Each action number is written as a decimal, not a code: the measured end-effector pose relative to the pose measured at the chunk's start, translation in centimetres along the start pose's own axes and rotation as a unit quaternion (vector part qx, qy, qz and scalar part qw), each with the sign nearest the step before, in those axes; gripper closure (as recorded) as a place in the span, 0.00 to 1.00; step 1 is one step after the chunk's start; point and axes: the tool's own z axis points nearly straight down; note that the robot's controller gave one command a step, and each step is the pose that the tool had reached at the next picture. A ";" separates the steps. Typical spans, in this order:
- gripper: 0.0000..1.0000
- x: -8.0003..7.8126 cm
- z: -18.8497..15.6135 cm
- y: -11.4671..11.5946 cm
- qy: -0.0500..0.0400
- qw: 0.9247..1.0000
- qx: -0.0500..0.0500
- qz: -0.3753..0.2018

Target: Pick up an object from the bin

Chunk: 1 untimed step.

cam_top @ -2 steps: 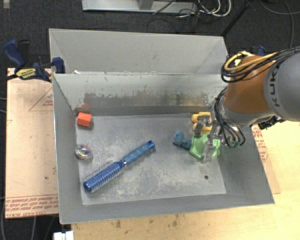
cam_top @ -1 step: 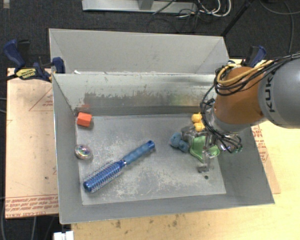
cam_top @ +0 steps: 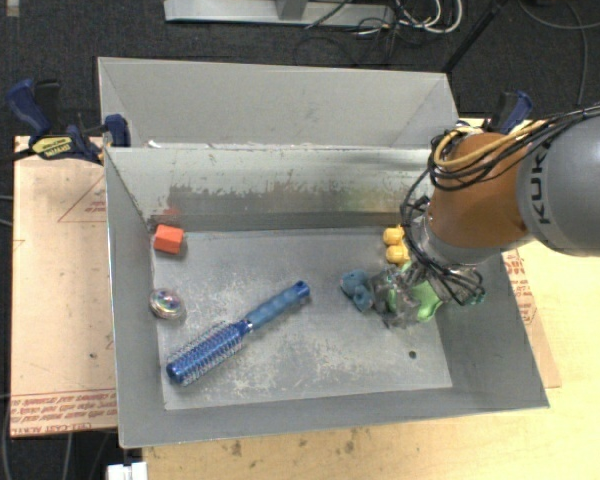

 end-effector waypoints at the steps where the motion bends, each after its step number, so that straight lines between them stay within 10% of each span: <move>1: 0.00 0.0 0.0 0.0 0.000 1.000 0.000 0.000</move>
Offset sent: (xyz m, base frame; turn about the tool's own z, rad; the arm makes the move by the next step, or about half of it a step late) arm 0.0000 0.0000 0.0000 0.0000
